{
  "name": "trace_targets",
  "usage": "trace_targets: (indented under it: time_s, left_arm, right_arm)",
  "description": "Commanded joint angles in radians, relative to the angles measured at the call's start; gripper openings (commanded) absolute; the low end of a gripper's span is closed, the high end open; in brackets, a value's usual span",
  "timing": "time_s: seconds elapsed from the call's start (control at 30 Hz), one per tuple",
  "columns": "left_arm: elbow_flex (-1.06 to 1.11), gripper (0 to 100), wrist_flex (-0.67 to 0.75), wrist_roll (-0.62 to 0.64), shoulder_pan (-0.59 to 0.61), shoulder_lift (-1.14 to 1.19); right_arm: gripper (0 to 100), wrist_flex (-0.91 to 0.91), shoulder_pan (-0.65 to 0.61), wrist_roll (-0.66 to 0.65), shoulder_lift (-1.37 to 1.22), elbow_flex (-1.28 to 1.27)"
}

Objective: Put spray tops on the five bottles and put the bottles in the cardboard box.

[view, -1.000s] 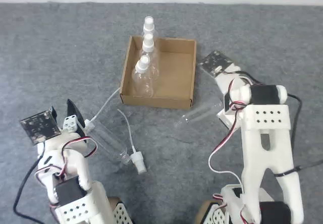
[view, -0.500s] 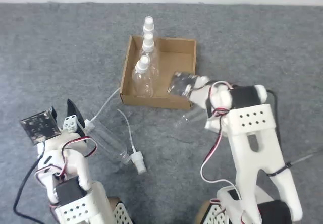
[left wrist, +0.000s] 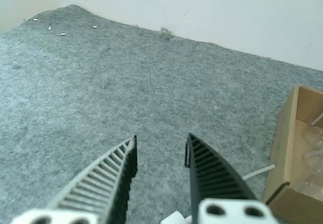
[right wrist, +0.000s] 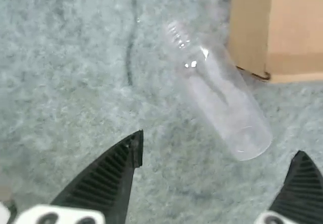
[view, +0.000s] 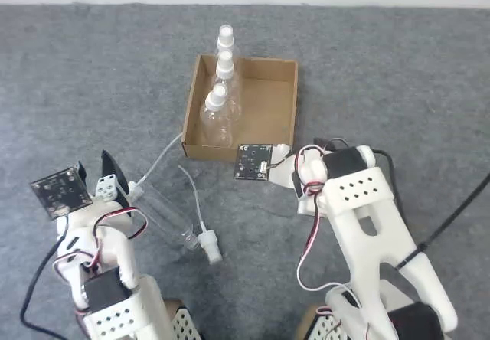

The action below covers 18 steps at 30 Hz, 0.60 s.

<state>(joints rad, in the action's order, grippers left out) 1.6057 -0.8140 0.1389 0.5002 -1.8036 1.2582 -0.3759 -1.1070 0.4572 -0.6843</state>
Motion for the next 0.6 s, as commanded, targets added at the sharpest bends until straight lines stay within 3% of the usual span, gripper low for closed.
trace_targets:
  time_s: [0.0,0.37,0.57]
  left_arm:
    - [-0.013,15,0.034,-0.008,-0.003,-0.02]
    - [-0.013,15,0.034,-0.008,-0.005,-0.02]
    - [-0.013,15,0.034,-0.008,-0.005,-0.02]
  right_arm:
    - [39.6,-0.058,-0.012,-0.012,-0.018,0.009]
    - [39.5,-0.277,-0.007,0.035,-0.294,0.014]
    - [36.8,-0.266,-0.005,0.078,-0.303,0.009]
